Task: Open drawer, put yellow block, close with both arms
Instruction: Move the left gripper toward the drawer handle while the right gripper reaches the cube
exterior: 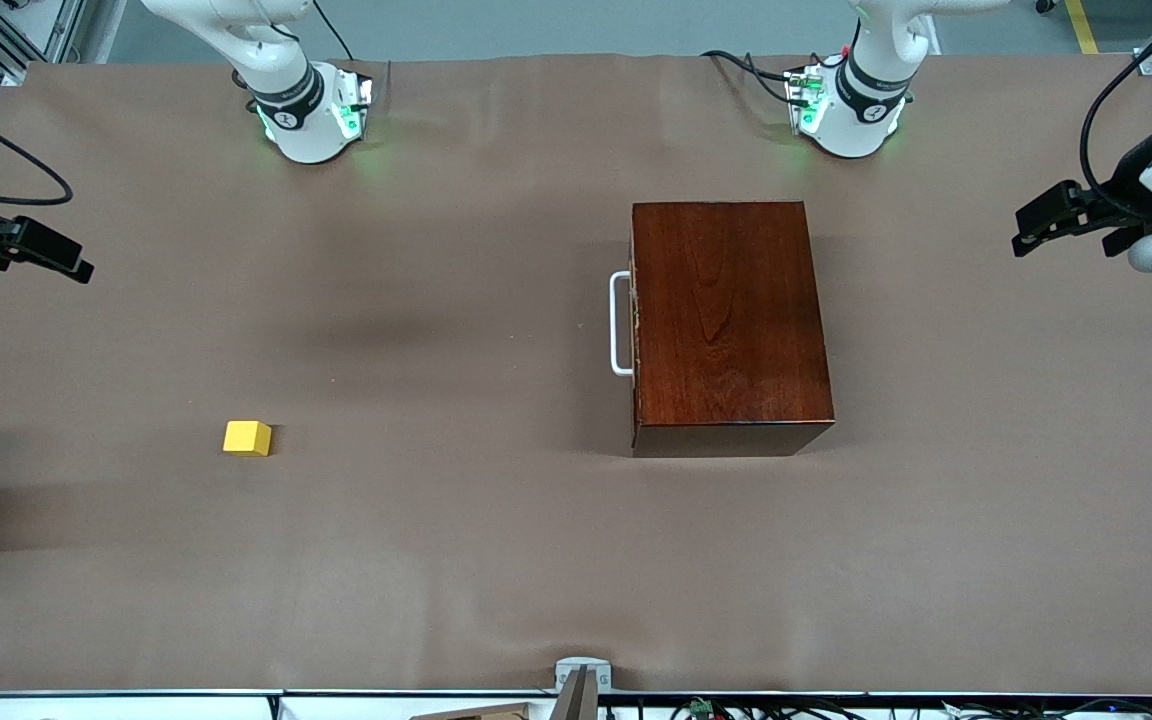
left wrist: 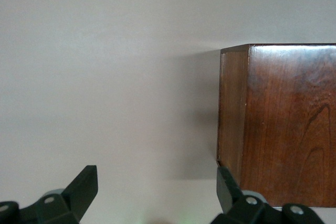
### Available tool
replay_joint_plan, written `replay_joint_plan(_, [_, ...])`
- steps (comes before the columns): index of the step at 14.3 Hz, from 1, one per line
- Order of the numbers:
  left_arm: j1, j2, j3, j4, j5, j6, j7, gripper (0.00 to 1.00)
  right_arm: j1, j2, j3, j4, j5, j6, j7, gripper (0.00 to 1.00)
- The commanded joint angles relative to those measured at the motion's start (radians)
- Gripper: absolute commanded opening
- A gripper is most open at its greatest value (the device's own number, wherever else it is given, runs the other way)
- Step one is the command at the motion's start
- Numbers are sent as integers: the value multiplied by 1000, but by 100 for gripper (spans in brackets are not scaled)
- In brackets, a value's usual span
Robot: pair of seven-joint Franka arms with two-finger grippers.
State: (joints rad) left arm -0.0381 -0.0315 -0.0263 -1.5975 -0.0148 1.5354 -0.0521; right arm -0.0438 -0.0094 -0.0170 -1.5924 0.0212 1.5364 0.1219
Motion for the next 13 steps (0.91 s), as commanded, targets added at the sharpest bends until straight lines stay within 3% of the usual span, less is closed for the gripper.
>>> replay_joint_plan(1, [-31, 13, -35, 17, -7, 6, -2, 100, -24, 44, 9, 20, -20, 30, -10, 100])
replay_joint_plan(4, [-37, 77, -125, 94, -1, 8, -88, 100, -50, 101, 5, 20, -26, 161, -10, 100])
replay_joint_plan(8, [-69, 152, -230, 157, -7, 8, -236, 100, -50, 153, 6, 22, -9, 240, 1, 100])
replay_joint_plan(13, [-166, 169, -285, 180, -21, 9, -368, 100, -56, 199, 11, 20, -7, 242, -10, 100])
